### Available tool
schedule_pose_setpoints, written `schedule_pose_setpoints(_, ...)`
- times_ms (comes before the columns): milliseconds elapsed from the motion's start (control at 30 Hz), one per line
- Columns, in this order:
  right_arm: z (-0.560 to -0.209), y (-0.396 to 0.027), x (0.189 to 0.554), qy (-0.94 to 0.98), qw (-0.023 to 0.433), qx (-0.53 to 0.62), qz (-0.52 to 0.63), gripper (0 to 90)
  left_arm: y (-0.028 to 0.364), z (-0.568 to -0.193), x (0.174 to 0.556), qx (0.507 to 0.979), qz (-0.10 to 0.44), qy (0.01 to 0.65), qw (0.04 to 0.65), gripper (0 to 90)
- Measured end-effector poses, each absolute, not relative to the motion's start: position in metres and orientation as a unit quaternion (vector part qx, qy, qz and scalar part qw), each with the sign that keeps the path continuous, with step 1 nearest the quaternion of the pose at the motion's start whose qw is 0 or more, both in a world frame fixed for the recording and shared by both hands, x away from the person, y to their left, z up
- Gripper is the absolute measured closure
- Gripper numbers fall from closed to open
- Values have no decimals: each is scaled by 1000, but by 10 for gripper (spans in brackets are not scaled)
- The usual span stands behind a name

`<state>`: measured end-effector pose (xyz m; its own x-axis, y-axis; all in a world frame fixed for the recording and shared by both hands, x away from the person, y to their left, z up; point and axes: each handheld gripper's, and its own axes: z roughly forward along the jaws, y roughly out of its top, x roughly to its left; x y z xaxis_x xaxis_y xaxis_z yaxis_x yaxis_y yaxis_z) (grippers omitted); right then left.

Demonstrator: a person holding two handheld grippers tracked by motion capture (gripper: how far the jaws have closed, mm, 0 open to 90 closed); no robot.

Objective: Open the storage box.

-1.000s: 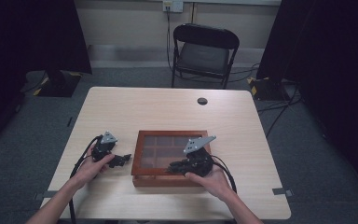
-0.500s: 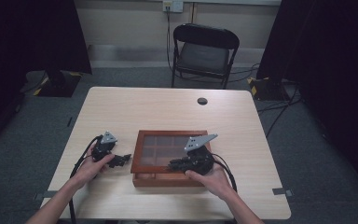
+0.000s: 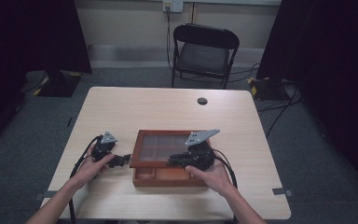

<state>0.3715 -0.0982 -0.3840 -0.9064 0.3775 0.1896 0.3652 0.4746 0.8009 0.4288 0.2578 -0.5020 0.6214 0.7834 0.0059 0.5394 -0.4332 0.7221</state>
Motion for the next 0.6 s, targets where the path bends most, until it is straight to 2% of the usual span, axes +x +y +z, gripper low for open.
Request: schedule_pose_setpoints(600,-362,-98,381,856,19,219,468,813,258,-502,429,829,174,398,352,61)
